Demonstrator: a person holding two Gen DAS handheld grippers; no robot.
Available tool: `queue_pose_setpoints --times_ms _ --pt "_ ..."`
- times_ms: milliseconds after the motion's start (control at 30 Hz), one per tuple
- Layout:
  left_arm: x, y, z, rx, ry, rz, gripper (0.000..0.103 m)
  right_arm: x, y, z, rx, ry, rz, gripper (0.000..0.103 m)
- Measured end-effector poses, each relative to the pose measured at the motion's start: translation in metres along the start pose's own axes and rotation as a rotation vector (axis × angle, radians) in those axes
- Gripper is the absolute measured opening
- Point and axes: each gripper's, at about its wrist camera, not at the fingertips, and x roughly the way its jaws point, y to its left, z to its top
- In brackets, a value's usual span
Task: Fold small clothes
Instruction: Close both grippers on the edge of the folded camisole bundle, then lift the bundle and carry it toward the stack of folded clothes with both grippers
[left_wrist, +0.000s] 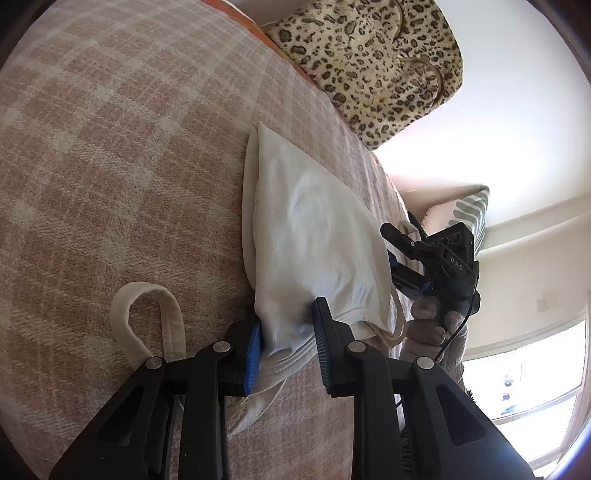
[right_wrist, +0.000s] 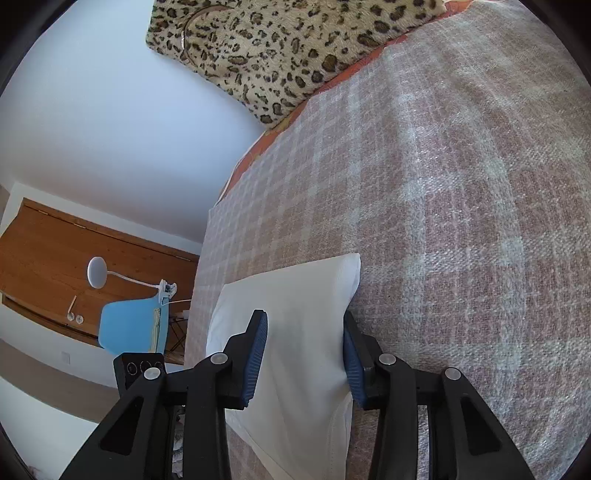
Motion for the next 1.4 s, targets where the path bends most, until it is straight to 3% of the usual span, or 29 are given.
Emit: queue_pose_setpoints --times_ms 67,200,267,900,1400 --pt "0.002 -0.001 0.001 0.006 0.003 0.012 0.018 -0.001 -0.001 0.000 -0.008 0.002 -0.002 0.038" --pt "0.005 -0.009 0.003 0.044 -0.003 0.046 0.015 0.004 0.000 -0.003 -0.021 -0.003 -0.057 0.013" --pt "0.005 -0.012 0.002 0.063 -0.007 0.057 0.014 0.004 0.005 -0.004 -0.031 -0.008 -0.072 0.012" --pt "0.000 -0.040 -0.009 0.153 -0.033 0.067 0.012 -0.015 0.049 -0.002 -0.153 -0.101 -0.134 0.009" --pt "0.034 -0.105 -0.024 0.270 -0.028 0.032 0.011 -0.096 0.048 -0.012 -0.175 -0.241 -0.166 0.009"
